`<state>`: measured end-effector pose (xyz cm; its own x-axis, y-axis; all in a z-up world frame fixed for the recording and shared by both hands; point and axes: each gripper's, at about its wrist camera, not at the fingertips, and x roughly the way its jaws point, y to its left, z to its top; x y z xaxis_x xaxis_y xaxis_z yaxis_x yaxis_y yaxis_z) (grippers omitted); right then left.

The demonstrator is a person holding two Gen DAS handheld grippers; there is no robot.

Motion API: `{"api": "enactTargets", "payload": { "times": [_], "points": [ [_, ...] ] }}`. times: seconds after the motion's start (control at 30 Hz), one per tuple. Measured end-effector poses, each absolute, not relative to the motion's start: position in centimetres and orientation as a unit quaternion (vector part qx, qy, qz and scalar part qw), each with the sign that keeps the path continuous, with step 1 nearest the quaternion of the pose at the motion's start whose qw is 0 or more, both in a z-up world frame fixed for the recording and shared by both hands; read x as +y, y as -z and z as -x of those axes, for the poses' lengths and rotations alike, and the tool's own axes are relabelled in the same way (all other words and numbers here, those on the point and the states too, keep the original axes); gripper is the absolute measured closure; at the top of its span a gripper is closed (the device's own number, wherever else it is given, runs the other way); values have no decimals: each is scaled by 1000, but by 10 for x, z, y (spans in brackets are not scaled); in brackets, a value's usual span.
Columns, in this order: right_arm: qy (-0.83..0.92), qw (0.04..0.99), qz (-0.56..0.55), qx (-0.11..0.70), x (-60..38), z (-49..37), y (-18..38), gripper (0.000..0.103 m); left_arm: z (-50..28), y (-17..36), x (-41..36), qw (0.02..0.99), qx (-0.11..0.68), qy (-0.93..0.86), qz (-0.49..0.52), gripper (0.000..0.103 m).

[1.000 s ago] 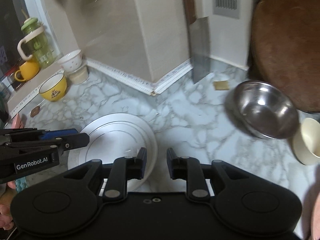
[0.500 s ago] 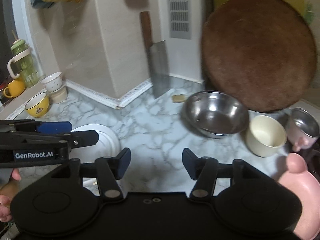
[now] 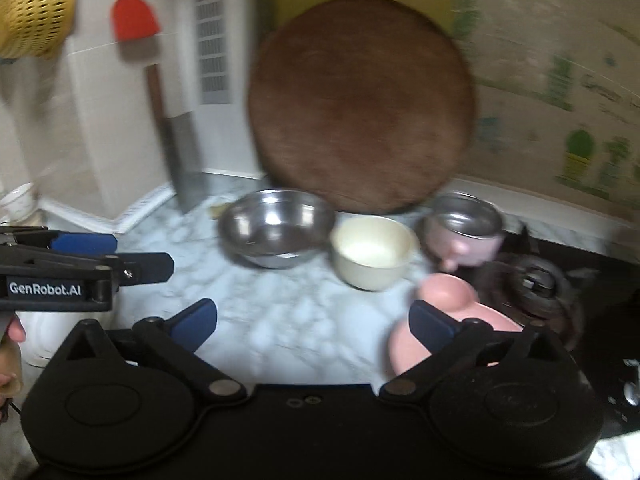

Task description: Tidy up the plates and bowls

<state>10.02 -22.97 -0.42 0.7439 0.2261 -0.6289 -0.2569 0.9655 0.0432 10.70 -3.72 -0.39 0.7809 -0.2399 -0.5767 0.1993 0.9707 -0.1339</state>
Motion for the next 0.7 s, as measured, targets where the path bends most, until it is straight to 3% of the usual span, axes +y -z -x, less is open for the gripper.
{"api": "enactTargets", "payload": {
  "times": [0.7],
  "points": [
    [73, 903, -50, 420, -373, -116, 81, 3, -212, 80, -171, 884, 423, 195, -36, 24]
  ]
}}
